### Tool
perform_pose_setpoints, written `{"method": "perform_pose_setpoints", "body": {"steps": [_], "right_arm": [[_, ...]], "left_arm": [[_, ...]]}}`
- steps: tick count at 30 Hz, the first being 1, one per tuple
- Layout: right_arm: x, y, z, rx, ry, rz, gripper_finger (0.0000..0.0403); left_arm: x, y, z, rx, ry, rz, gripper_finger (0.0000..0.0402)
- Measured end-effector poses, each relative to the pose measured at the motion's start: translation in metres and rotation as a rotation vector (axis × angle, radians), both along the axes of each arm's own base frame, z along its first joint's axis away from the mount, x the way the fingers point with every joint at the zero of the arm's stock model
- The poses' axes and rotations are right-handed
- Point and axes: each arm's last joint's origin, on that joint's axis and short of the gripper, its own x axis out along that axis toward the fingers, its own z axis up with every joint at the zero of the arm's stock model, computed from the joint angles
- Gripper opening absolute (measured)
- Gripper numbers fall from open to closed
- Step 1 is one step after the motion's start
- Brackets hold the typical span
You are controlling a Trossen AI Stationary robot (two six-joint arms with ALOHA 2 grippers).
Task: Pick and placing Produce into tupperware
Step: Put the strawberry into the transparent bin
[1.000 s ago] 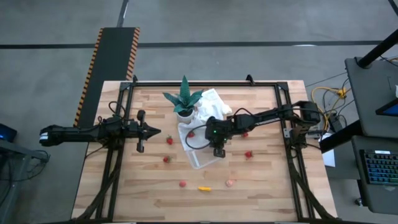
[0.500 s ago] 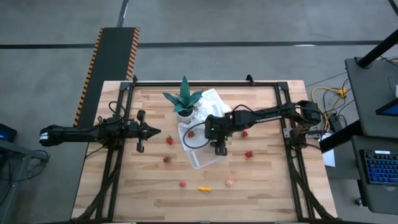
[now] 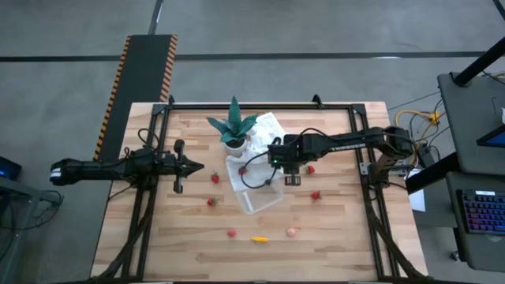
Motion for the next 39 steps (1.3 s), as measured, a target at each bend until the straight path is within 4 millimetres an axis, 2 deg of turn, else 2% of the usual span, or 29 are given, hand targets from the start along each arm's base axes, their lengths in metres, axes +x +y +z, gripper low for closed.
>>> {"method": "perform_pose_setpoints", "body": {"steps": [5,12,16,21,30,39], "right_arm": [[-0.021,-0.004,0.011,0.004,-0.044,-0.045,0.0127],[-0.066,-0.012,0.024,0.002,-0.213,-0.103,0.0118],[-0.090,-0.013,0.014,-0.007,-0.311,-0.106,0.0119],[-0.110,-0.011,-0.004,0.000,-0.351,-0.121,0.0116],[-0.115,-0.010,-0.041,0.011,-0.325,-0.127,0.0126],[-0.112,-0.012,-0.066,0.011,-0.260,-0.128,0.0136]], "left_arm": [[0.000,0.000,0.000,0.000,0.001,0.001,0.0000],[0.000,0.000,0.000,0.000,0.001,0.001,0.0000],[0.000,0.000,0.000,0.000,0.001,0.000,0.0000],[0.000,0.000,0.000,0.000,0.000,0.001,0.0000],[0.000,0.000,0.000,0.001,0.000,0.001,0.0000],[0.000,0.000,0.000,0.001,0.000,0.001,0.0000]]}}
